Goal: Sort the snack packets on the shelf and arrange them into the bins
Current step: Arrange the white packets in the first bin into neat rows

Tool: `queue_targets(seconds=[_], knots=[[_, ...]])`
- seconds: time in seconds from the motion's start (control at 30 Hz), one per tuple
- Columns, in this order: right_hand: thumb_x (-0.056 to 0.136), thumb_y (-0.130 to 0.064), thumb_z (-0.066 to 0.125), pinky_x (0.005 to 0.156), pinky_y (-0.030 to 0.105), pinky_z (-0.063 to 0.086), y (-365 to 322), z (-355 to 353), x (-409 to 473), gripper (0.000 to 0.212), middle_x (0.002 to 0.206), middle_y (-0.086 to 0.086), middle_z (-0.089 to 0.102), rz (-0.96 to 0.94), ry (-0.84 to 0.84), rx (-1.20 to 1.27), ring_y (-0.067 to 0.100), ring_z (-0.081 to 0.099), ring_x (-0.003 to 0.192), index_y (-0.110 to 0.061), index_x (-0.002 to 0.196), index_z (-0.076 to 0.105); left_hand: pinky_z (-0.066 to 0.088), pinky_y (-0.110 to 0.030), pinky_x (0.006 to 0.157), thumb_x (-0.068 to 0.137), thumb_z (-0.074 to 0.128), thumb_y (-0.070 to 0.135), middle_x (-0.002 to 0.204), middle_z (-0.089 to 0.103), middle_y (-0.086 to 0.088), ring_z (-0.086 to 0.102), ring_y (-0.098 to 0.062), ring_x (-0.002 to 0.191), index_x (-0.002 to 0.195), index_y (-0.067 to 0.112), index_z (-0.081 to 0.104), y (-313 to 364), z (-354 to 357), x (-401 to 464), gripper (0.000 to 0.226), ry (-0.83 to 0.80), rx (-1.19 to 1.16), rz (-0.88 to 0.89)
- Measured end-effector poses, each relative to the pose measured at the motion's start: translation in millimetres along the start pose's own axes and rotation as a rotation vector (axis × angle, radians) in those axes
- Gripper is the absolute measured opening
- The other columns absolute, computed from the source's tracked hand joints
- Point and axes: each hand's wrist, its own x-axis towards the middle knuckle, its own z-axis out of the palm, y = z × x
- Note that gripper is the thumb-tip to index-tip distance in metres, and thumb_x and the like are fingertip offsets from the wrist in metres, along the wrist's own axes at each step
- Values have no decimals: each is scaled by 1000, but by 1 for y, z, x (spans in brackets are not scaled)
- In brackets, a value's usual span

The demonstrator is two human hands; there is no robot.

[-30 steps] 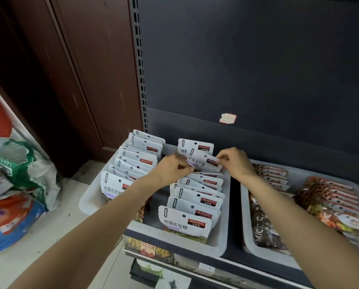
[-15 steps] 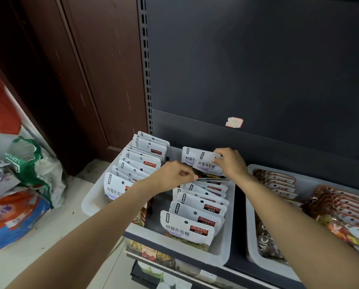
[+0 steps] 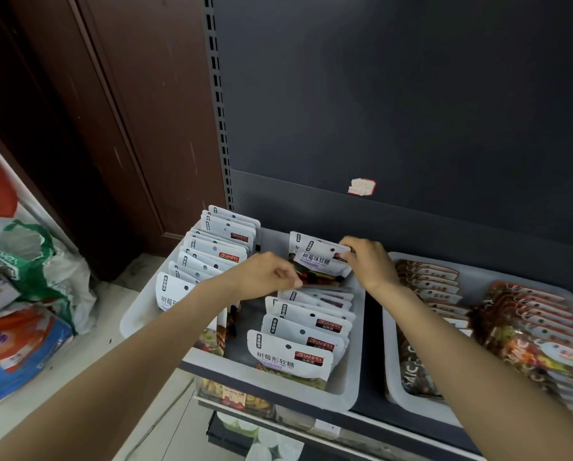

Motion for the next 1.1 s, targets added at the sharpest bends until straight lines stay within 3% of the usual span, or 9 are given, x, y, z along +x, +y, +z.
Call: queue_targets(seconds=[0.17, 0.23, 0.33, 0.47, 0.67, 0.83, 0.93, 1.0, 1.1], knots=[[93, -29, 56, 66, 31, 46, 1, 1, -5, 16, 97, 3, 65, -4, 79, -118, 23, 62, 90, -15, 98, 62, 43, -30, 97, 96, 51, 36, 119, 65, -3, 58, -19, 111, 116, 16, 64, -2, 6, 14, 31, 137, 20, -104], [94, -27, 56, 78, 35, 49, 1, 1, -8, 23, 111, 4, 58, 0, 26, -30, 22, 57, 105, -19, 116, 59, 43, -35, 100, 96, 51, 34, 123, 63, -3, 57, -21, 115, 121, 16, 59, -3, 9, 19, 32, 164, -56, -131], [92, -20, 59, 93, 29, 41, -2, -8, -13, 44, 127, 3, 45, -55, 51, 71, 17, 43, 120, -21, 134, 48, 43, -38, 103, 95, 53, 34, 128, 59, -3, 55, -22, 117, 127, 16, 53, -3, 11, 22, 37, 203, -186, -178], [93, -19, 58, 88, 21, 41, -2, -11, -22, 32, 120, 1, 62, -69, -117, 262, 10, 56, 105, -18, 125, 59, 43, -31, 99, 94, 55, 32, 122, 59, 2, 55, -17, 115, 128, 19, 51, -6, 14, 17, 36, 217, -268, -165], [88, -15, 64, 89, 23, 42, 0, -16, -14, 27, 111, 2, 68, 34, -135, 307, 13, 62, 102, -14, 115, 67, 42, -29, 96, 94, 54, 35, 123, 64, 0, 58, -17, 113, 127, 18, 58, -6, 23, 8, 37, 148, -209, -184], [90, -14, 63, 90, 37, 50, 5, -7, -7, 14, 107, 3, 70, 104, 48, 145, 20, 63, 102, -13, 100, 72, 42, -30, 97, 90, 61, 35, 114, 66, -2, 57, -18, 111, 112, 16, 67, -2, 20, -4, 30, 96, -166, -189], [91, -15, 61, 87, 32, 50, 6, -8, -9, 16, 108, 4, 70, 133, 135, 148, 21, 63, 101, -12, 104, 71, 41, -27, 100, 88, 64, 32, 115, 66, 1, 57, -14, 112, 113, 18, 67, -3, 18, -13, 28, 24, -144, -179], [89, -17, 63, 88, 28, 47, 5, -9, -15, 21, 112, 4, 67, 79, 48, 220, 18, 61, 104, -12, 109, 68, 40, -24, 98, 87, 65, 31, 116, 65, 2, 56, -12, 110, 115, 18, 66, -2, 19, -15, 30, 7, -147, -191], [82, -29, 72, 93, 25, 37, 1, -13, -29, 49, 126, -3, 53, 9, -182, 343, 12, 49, 117, -24, 127, 55, 41, -26, 98, 86, 67, 31, 114, 65, 1, 57, -13, 109, 116, 16, 63, 2, 18, -16, 33, 39, -176, -195]])
